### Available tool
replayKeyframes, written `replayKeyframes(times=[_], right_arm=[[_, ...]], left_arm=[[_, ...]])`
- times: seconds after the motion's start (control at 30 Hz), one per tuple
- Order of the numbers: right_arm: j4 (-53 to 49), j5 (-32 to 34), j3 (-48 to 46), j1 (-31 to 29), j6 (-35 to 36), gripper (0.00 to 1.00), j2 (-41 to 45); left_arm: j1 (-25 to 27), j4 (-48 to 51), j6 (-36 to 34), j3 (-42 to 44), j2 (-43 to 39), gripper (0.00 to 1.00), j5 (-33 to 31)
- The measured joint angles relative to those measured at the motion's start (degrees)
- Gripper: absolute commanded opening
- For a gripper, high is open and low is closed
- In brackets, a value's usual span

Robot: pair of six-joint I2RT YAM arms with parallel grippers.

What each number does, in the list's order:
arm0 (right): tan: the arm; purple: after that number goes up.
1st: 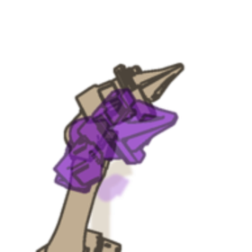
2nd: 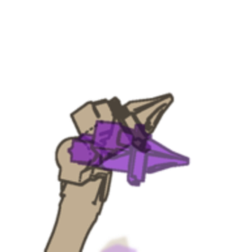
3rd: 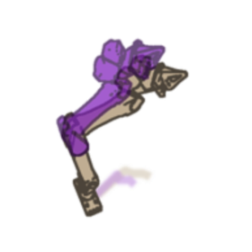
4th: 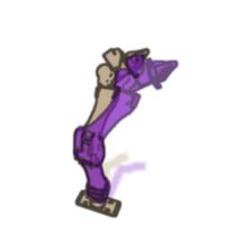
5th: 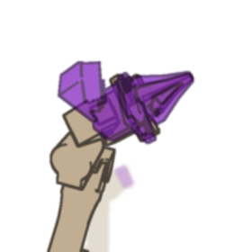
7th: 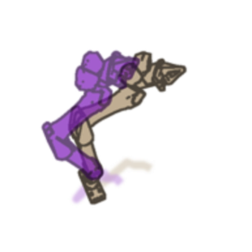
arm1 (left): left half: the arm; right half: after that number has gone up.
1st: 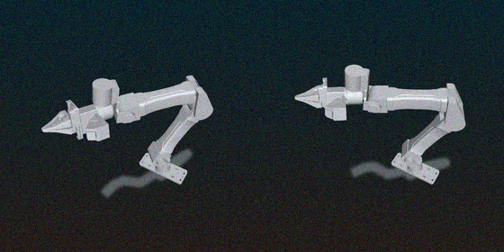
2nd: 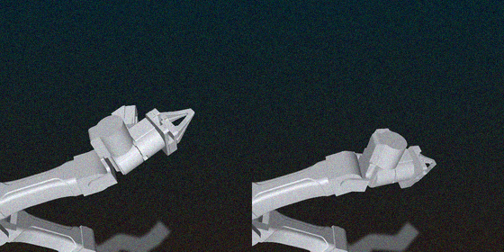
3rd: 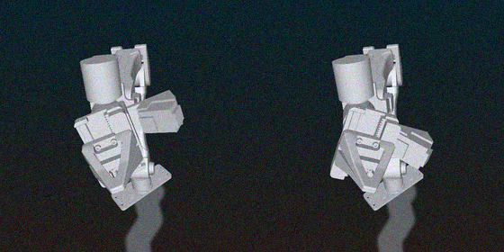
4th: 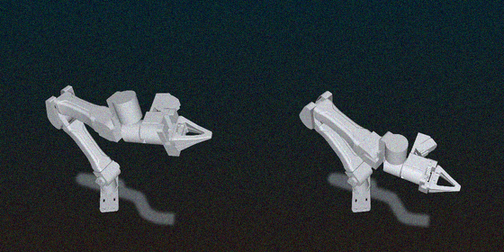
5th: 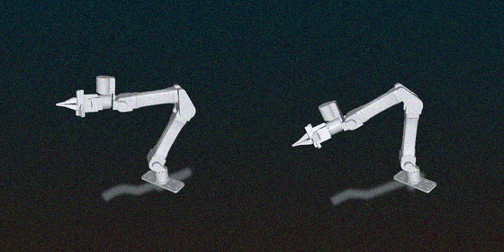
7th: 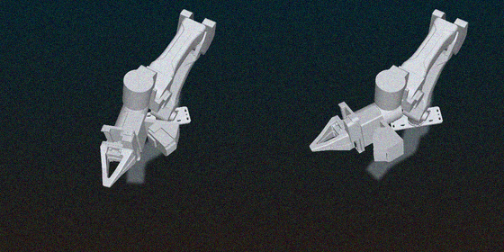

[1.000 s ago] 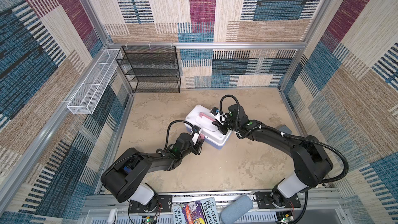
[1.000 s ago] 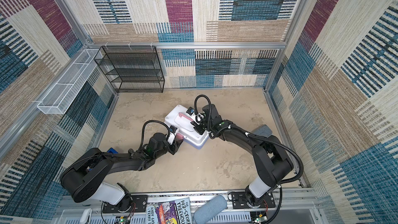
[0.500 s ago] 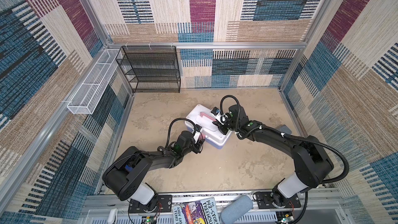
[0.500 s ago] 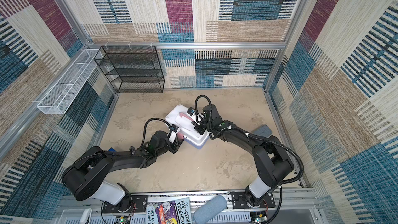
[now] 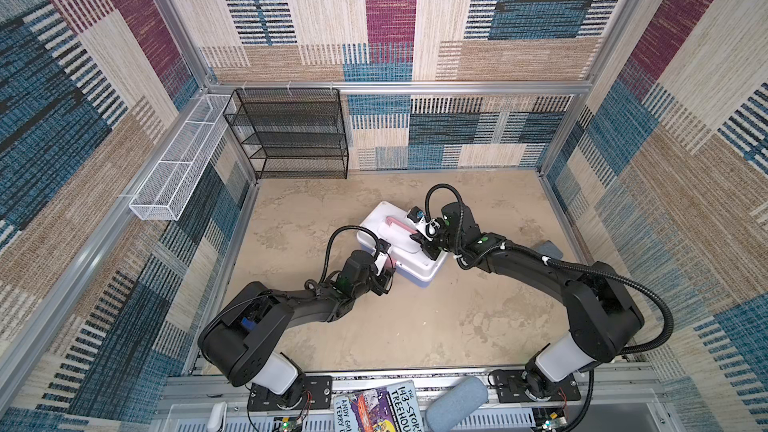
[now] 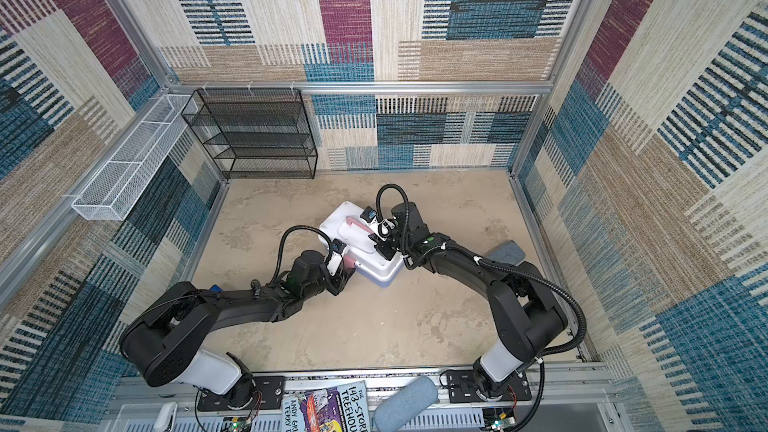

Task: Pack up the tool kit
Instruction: 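Hold the pink latch pressed shut with the left gripper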

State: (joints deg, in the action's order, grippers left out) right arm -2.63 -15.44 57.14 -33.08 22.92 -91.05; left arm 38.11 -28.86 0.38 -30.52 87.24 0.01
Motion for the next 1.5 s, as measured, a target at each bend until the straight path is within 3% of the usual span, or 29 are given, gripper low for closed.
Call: replayKeyframes(times=[1.5], right_arm=[[1.49,0.17,-1.18,0.09,-0.22,0.12,0.48]], left_arm=[[-3.76,10.34,-2.16,-6.32,1.57,0.43,7.04]])
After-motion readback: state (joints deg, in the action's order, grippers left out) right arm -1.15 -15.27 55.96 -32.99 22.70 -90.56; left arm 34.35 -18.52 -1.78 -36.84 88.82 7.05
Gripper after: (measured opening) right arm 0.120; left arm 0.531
